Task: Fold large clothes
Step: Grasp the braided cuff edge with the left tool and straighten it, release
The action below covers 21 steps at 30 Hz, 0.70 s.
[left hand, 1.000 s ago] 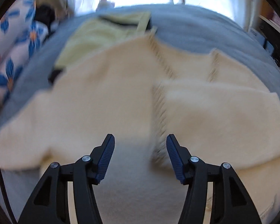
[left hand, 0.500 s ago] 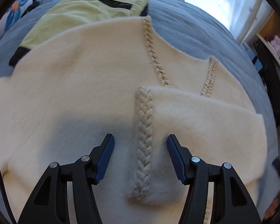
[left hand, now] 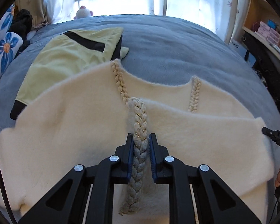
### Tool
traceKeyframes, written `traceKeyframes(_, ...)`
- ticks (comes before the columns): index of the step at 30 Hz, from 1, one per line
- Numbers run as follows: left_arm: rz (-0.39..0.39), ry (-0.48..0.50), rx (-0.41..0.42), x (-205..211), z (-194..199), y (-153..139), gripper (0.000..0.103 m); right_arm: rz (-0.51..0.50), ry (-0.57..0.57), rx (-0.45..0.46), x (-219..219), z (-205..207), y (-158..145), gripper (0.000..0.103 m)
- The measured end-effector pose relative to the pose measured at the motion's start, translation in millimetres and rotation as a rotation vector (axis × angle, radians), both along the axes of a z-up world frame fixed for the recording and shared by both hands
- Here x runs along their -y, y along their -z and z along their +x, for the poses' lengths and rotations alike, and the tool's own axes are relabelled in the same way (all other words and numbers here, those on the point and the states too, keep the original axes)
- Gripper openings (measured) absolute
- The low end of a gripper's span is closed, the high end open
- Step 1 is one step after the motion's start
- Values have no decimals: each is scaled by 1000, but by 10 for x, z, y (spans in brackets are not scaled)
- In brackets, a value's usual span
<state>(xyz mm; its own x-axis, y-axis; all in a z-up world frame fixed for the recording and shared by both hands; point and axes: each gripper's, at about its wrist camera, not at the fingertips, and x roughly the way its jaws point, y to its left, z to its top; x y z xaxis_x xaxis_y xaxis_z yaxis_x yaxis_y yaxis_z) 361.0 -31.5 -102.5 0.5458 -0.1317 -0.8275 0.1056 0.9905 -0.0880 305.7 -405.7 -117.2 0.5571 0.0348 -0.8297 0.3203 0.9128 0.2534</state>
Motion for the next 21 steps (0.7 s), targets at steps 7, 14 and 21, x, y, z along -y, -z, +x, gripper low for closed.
traceKeyframes(7, -18, -33, -125, -166, -90, 234, 55, 51, -68, -43, -13, -284, -59, 46)
traceKeyframes(14, -52, -11, -98, -360, -444, 324, 45, 32, -180, -58, -243, -891, 10, 52)
traceKeyframes(21, 34, -1, -47, -133, -716, 207, 12, -66, -142, -24, -400, -1031, -14, 17)
